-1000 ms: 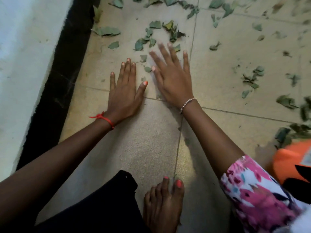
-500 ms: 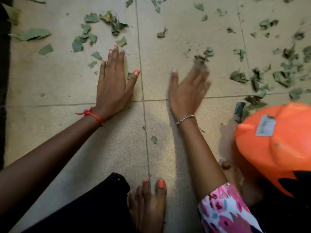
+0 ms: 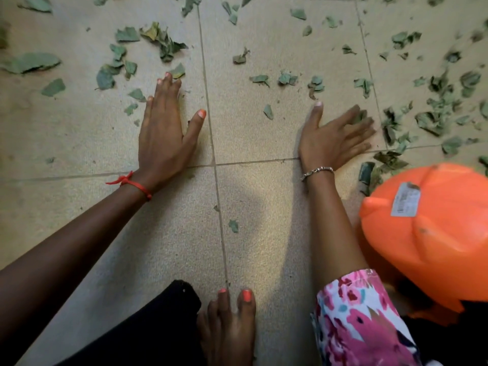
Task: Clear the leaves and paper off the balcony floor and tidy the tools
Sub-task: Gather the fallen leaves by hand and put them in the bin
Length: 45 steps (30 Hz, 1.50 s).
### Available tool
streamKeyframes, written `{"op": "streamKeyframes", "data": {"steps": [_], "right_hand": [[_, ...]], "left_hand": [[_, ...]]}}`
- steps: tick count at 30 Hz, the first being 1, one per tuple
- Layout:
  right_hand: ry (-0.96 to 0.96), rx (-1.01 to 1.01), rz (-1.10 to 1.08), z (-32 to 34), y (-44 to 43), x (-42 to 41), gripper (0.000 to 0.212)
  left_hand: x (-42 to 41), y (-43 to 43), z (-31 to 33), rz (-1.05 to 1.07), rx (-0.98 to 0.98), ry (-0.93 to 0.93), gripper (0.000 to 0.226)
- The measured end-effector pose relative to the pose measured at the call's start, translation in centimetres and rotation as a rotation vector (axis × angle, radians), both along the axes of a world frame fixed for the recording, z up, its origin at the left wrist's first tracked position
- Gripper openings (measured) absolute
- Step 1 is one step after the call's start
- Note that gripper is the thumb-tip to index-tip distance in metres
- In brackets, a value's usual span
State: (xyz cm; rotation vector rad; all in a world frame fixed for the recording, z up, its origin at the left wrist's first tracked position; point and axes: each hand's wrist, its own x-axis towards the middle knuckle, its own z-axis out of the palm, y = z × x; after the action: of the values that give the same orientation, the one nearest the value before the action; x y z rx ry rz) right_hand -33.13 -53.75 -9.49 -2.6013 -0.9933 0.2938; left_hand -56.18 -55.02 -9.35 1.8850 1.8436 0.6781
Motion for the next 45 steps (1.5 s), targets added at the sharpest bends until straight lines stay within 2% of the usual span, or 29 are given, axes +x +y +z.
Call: {"op": "streamKeyframes", "data": {"steps": [3, 5, 7, 11, 15, 20, 27, 29, 32, 35, 37, 39, 42, 45], "right_hand": [[0.042, 0.130, 0.278, -0.1, -0.5, -1.4, 0.063], [0.039, 0.241, 0.323, 0.1, -0.8, -1.7, 0.053], [-0.012, 0.213, 0.185, 0.1, -1.1, -1.1, 0.051], [-0.021, 0.014, -0.089, -0.2, -2.1, 0.7, 0.064], [-0.018, -0.019, -0.138, 0.1, -1.9, 1.3, 0.075], [-0.129, 0.000, -0.146, 0.4, -1.8, 2.5, 0.076], [0.087, 0.017, -0.359, -0.1, -2.2, 4.8, 0.080], [0.089, 0.005, -0.336, 0.2, -1.4, 4.5, 0.078], [0.078, 0.007, -0.158, 0.5, 0.1, 3.1, 0.073], [0.084, 0.223, 0.050, 0.6, 1.4, 1.9, 0.058], [0.029, 0.379, 0.020, 1.0, 2.2, 2.0, 0.049], [-0.025, 0.331, -0.121, 1.4, 3.0, 2.9, 0.047], [0.078, 0.163, -0.256, 1.2, 4.0, 4.2, 0.059], [0.088, 0.077, -0.114, 0.5, 4.3, 3.7, 0.066]], "left_hand": [[-0.1, 0.0, -0.1, -0.012, 0.010, 0.006, 0.066], [-0.2, 0.0, -0.2, -0.021, 0.017, 0.004, 0.065], [-0.2, 0.0, -0.3, -0.026, 0.025, -0.001, 0.065], [-0.1, -0.1, -0.3, -0.024, 0.033, 0.011, 0.065], [-0.1, -0.1, -0.2, -0.029, 0.035, 0.022, 0.064], [-0.1, -0.1, -0.3, -0.025, 0.033, 0.025, 0.064], [0.1, -0.2, -0.1, -0.009, 0.027, 0.031, 0.065], [0.2, -0.2, 0.0, -0.010, 0.023, 0.034, 0.066], [0.3, -0.1, 0.1, 0.001, 0.014, 0.031, 0.067], [0.2, 0.2, 0.3, 0.011, 0.003, 0.014, 0.069], [0.3, 0.7, 0.3, -0.002, -0.007, 0.011, 0.072], [0.3, 1.5, 0.2, -0.015, -0.014, 0.022, 0.074], [0.4, 2.4, 0.1, -0.035, -0.010, 0.042, 0.076], [0.5, 2.5, 0.1, -0.039, -0.012, 0.049, 0.079]]}}
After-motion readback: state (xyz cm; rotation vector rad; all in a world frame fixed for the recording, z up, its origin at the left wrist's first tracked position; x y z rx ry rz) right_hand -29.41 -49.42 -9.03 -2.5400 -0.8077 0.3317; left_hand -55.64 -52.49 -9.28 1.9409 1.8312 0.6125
